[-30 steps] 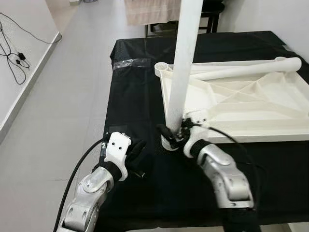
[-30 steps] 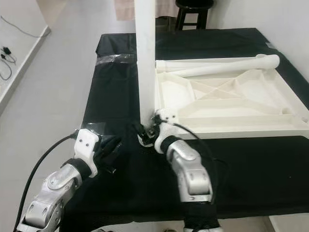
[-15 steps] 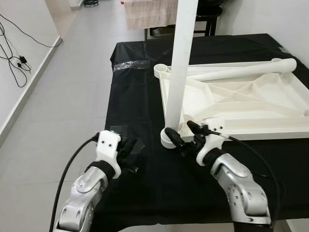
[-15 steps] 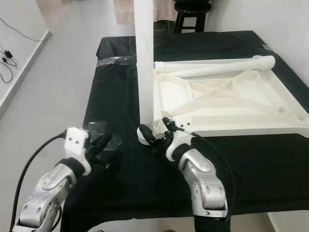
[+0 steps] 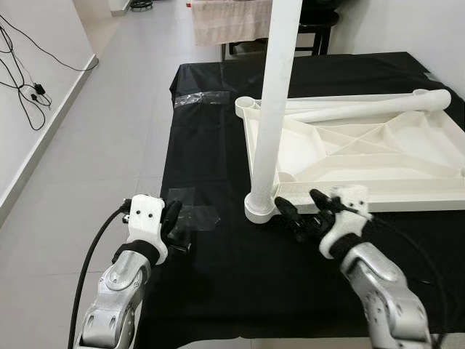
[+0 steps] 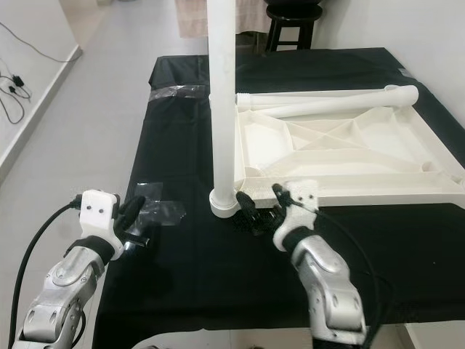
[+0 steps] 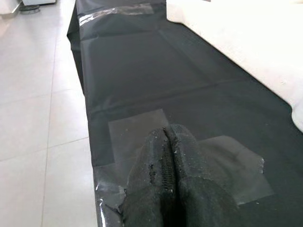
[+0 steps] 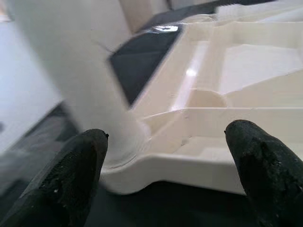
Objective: Building children table
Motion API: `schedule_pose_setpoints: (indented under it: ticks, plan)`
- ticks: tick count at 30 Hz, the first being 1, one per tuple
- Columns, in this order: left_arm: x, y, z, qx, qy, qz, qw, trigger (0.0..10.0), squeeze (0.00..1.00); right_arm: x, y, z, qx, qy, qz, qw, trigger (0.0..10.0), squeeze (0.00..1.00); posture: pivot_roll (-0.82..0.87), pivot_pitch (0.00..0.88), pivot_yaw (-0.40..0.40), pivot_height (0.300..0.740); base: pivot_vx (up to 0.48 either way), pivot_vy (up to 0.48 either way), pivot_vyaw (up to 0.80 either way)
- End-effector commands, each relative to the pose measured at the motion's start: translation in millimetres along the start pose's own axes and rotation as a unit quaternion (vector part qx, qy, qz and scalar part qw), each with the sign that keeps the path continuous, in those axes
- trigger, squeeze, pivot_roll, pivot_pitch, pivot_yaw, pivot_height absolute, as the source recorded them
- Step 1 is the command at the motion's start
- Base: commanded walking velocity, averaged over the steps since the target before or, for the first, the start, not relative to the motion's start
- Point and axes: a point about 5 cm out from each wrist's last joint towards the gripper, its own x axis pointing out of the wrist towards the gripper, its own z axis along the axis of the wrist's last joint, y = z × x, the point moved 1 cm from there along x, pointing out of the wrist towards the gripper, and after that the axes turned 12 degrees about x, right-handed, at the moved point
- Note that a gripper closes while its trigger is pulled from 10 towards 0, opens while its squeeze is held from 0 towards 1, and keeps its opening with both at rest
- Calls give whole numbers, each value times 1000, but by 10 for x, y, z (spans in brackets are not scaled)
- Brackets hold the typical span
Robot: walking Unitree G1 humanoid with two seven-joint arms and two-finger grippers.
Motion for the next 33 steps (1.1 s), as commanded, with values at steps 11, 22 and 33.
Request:
schedule_pose_setpoints:
  ticks: [11, 22, 33]
  plan:
    - [-38, 25, -98, -1, 26, 4, 1000, 10000, 0, -95, 155, 73, 32, -14, 79, 996, 10000, 0, -50, 128, 28, 740, 0, 262, 0]
    - [-26, 3, -110, 2, 29, -7, 1000, 10000, 0, -167, 304, 37, 55, -9, 132, 990, 10000, 0, -52, 127, 34, 740, 0, 480, 0]
    - [16, -24, -65, 7, 24, -12, 1000, 10000, 0, -9, 254, 46, -13, -3, 83, 996, 10000, 0, -48, 128, 30, 740, 0, 480, 0]
